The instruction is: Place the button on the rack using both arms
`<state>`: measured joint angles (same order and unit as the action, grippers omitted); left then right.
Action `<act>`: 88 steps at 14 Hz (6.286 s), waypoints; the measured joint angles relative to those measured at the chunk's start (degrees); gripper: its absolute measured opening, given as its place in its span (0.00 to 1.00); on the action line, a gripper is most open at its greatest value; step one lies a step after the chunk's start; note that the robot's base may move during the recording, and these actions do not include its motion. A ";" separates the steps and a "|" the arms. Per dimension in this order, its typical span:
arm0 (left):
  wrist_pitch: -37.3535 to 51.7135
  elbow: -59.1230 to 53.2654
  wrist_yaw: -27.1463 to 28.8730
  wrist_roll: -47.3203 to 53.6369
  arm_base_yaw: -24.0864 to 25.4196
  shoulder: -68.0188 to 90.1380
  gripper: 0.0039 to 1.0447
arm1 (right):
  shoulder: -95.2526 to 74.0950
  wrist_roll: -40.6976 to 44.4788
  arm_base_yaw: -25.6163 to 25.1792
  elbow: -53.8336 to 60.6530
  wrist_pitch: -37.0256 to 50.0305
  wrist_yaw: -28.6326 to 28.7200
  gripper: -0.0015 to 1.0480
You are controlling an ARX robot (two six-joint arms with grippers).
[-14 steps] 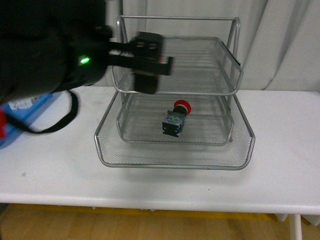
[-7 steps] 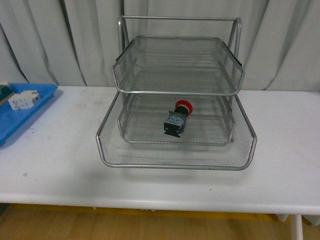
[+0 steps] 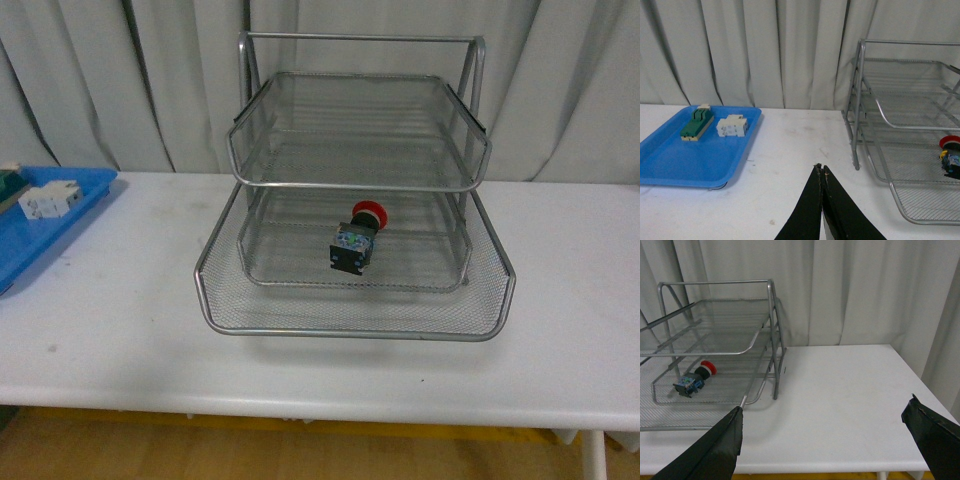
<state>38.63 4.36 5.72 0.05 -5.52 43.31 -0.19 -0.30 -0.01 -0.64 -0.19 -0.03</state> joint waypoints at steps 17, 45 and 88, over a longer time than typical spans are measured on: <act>-26.21 -3.85 -5.70 -0.02 5.42 -31.04 0.01 | 0.00 0.02 0.00 0.00 0.00 0.02 0.94; -38.82 -3.80 -5.70 -0.02 5.40 -42.82 0.94 | -98.18 -15.76 24.15 -56.39 7.19 -3.19 0.49; -38.84 -3.80 -5.70 -0.02 5.40 -42.82 0.94 | -114.88 -15.63 17.44 -64.22 6.69 -3.34 0.02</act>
<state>-0.21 0.56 0.01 0.03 -0.12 0.49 -115.07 -15.92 17.43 -64.86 6.50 -3.38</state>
